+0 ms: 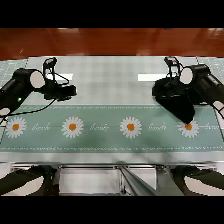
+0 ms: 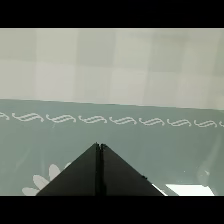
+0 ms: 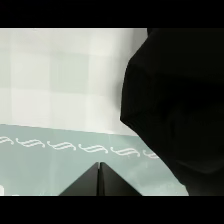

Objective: Fold the shirts.

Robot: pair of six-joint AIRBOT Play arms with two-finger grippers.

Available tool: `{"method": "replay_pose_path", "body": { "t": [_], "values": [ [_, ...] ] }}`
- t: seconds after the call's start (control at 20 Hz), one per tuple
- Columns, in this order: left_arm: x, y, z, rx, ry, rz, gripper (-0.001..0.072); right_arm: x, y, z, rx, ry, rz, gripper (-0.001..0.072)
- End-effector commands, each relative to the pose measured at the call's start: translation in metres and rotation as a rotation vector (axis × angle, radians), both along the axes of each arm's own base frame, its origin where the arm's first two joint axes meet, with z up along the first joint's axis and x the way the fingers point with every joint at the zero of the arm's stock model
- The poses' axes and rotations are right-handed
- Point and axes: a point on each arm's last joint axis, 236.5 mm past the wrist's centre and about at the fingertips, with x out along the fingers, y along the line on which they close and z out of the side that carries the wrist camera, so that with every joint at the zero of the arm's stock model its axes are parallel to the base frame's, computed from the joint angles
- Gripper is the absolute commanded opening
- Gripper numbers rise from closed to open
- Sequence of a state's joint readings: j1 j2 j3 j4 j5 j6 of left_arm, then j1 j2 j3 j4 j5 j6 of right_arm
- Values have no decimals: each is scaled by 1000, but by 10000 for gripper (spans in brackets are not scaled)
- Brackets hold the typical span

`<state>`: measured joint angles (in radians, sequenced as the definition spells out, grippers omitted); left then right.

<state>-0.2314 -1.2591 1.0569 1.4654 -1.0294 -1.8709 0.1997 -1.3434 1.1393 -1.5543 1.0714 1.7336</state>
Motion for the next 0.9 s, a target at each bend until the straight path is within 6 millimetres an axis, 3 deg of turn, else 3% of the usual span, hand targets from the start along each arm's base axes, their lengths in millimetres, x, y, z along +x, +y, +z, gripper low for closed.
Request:
{"method": "replay_pose_path", "body": {
  "t": [0.0, 0.7, 0.85],
  "values": [
    [0, 0, 0, 0, 0, 1, 21, 0, 0, 0, 0, -1, 0, 24],
    [0, 0, 0, 0, 0, 1, 21, 0, 0, 0, 0, -1, 0, 24],
    [17, -2, 6, -15, -75, 9, 21, 8, 2, 3, 7, -39, 0, 24]
  ]
}}
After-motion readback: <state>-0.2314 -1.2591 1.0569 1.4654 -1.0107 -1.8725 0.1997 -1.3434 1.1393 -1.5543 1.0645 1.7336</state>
